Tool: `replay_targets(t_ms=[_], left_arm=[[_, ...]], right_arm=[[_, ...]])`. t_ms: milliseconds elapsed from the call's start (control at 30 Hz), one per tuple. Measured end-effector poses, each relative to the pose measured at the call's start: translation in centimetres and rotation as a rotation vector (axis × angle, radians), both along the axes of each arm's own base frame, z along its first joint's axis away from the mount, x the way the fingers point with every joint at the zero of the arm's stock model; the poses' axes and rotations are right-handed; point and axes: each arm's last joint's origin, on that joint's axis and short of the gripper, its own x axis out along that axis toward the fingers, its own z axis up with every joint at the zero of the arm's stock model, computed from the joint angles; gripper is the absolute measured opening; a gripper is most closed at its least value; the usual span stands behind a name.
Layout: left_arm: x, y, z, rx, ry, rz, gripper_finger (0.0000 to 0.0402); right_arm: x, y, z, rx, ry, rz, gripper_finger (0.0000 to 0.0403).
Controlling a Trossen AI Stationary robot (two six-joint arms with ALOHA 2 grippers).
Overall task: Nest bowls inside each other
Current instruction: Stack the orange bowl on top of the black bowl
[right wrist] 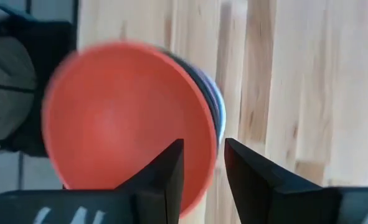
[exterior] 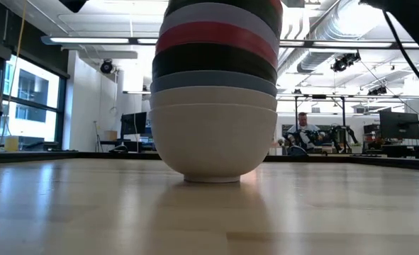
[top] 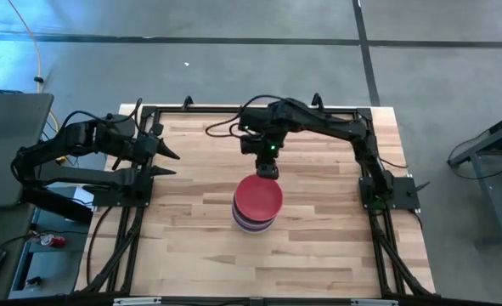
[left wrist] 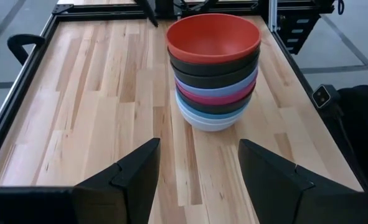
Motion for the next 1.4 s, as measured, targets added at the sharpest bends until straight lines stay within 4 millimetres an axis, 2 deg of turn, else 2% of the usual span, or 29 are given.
replay_targets(t_ms=[133,267,500,733,967,1400], left_arm=[[0.0,0.0,0.0,0.000,0.000,0.000,0.0207],[0.0,0.0,0.0,0.000,0.000,0.000,0.0207],[0.0,0.0,0.0,0.000,0.000,0.000,0.0207],[0.0,0.0,0.0,-0.021,-0.001,0.014,0.0207],[-0.1,0.0,0.0,-0.023,-0.005,0.011,0.0207],[-0.1,0.0,0.0,-0.014,-0.004,0.005,0.0207]], right_arm=[[-0.3,1.2,2.2,0.022,-0.155,0.057,0.0105],[-0.2,3.2,2.7,0.063,-0.204,0.145,0.0078],[0.0,4.9,1.6,0.048,-0.120,0.168,0.0006],[1.9,5.3,-0.4,0.058,-0.122,0.191,0.0001],[3.1,5.4,-2.0,0.069,-0.122,0.227,0.0000],[4.3,5.3,-2.4,0.091,-0.215,0.268,0.0000]])
